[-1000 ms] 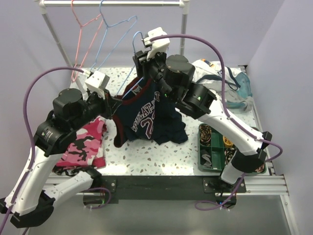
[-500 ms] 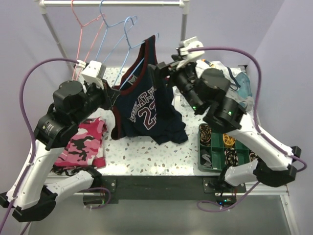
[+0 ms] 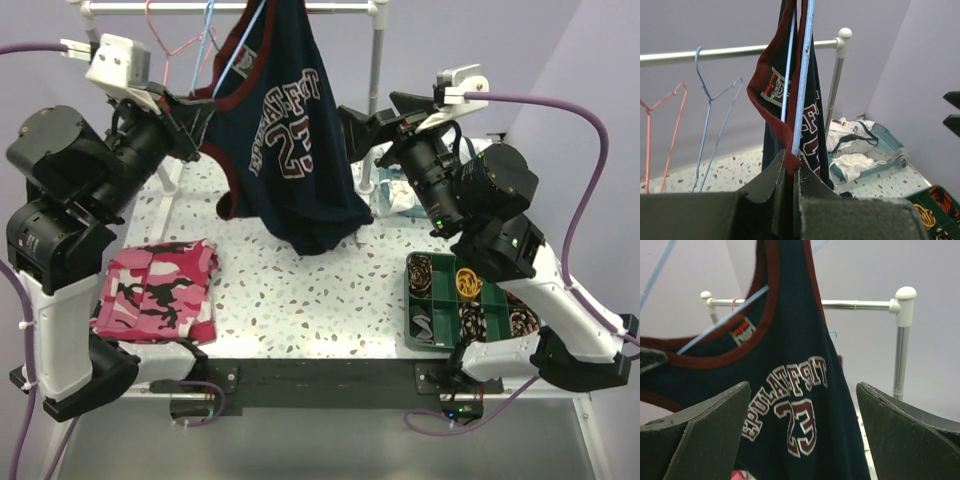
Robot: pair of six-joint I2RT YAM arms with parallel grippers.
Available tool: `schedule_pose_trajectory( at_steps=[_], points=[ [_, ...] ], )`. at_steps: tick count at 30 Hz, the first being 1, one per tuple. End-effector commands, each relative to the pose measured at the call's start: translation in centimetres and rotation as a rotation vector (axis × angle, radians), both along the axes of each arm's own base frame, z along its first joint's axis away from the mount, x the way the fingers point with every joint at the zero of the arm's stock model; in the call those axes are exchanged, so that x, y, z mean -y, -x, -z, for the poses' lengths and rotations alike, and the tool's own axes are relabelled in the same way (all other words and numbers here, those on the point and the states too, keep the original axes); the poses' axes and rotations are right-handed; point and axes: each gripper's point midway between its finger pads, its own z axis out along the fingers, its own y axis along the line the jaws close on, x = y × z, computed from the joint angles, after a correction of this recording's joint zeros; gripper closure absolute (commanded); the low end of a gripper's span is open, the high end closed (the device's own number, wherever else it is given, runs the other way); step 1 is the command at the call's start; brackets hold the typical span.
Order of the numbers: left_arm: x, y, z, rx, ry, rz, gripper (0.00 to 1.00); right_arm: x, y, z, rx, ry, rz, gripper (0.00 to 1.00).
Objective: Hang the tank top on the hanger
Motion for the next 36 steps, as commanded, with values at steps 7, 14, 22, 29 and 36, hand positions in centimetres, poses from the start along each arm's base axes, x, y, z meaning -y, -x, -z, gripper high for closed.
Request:
schedule_pose_trajectory(
  at_steps=[7,14,22,29,36],
  points=[
    [-0.7,0.6,-0.1,0.073,-0.011,-0.006,1.0,0.4,-0.5,1.2,-0.01,0.006,0.042,0.09],
    [-0.4,1.5,3.7,0.0,-0.045,0.037,1.0,-0.1,-1.0,3.4,-0.05,0.026,0.056,0.09],
    [-0.1,1.9,7.7,-0.067,-0.115,0.065,1.0,1.4,-1.0,5.1,-0.082,0.026,0.106,0.09],
    [0.2,0.6,10.4,-0.146,-0.124,0.04,1.0,3.1,-1.2,6.0,-0.115,0.036,0.183,0.09],
    [4.3,-4.5,12.0,-0.181,-0.082,0.074,1.0,3.6,-1.1,11.3,-0.216,0.084,0.201,0.09]
  ],
)
